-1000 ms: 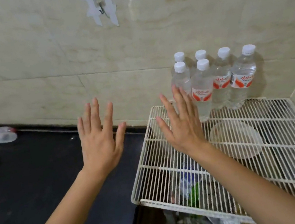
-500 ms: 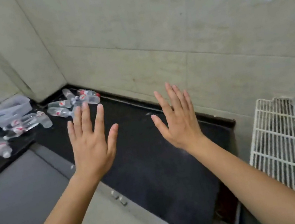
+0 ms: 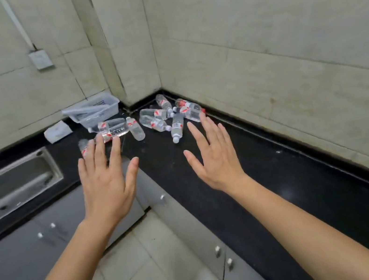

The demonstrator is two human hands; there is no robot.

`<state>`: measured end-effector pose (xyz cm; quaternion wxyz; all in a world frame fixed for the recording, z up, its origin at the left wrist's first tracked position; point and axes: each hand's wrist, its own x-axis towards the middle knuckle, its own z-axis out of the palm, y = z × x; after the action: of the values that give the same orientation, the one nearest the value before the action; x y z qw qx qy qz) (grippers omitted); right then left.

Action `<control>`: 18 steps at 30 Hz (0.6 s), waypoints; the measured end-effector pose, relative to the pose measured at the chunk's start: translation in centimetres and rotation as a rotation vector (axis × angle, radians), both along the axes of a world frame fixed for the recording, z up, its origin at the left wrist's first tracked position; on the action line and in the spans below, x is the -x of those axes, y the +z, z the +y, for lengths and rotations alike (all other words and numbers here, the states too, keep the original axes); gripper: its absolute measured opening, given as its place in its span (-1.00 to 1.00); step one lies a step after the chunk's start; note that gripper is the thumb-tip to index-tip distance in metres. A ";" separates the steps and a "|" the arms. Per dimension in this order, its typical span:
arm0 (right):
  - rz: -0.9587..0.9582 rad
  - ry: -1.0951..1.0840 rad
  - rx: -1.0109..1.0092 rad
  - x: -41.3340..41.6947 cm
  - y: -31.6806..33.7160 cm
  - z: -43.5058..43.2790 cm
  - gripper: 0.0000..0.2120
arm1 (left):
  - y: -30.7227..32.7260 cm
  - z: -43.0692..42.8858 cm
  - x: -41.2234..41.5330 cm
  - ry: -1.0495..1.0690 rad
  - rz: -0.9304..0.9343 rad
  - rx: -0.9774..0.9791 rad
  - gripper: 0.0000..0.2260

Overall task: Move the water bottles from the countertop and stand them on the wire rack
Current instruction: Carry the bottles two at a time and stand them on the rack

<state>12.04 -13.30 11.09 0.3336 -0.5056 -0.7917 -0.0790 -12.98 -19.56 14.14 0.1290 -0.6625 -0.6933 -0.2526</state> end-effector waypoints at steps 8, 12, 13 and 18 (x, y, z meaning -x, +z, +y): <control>0.032 0.042 0.078 7.4 -4.3 13.6 -0.38 | -3.9 12.0 7.6 -0.004 0.005 0.123 -0.36; 0.027 0.052 0.151 10.8 -6.2 22.3 -0.40 | -4.9 20.7 10.8 0.042 -0.017 0.215 -0.33; 0.020 0.052 0.176 11.7 -6.5 24.2 -0.40 | -5.0 22.6 11.6 0.055 -0.035 0.239 -0.33; -0.041 0.097 0.251 16.2 -7.2 33.2 -0.39 | -5.9 29.9 15.8 0.106 -0.084 0.292 -0.40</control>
<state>-4.19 19.88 3.85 0.2550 -0.5030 -0.8254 0.0265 -28.73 10.35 8.22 0.0153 -0.6254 -0.7616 -0.1692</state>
